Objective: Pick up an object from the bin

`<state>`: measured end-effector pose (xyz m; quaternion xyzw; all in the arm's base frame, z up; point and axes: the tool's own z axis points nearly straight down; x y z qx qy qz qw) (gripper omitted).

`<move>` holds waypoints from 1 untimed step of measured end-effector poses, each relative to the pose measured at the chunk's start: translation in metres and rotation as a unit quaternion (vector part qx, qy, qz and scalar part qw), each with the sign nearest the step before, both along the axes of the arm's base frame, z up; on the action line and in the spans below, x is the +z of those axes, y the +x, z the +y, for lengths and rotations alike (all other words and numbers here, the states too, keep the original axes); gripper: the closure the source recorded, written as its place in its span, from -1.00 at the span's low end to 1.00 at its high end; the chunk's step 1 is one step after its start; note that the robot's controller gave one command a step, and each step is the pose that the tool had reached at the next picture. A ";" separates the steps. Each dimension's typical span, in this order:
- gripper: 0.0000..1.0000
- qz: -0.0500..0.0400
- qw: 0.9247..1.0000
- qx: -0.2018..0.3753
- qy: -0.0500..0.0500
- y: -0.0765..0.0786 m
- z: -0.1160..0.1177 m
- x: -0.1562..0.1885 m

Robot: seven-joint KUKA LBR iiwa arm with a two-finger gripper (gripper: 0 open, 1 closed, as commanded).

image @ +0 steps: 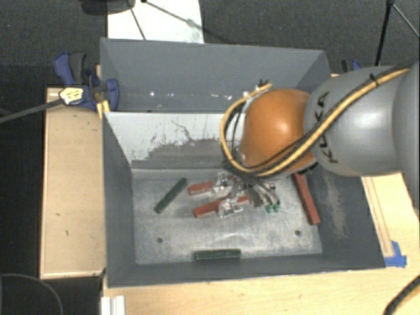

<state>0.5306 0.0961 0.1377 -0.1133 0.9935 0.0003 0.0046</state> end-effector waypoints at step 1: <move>1.00 0.005 0.965 -0.263 0.000 -0.024 -0.031 0.134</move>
Offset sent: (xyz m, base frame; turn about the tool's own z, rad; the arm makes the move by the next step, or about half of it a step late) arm 0.0000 0.0000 0.0000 0.0000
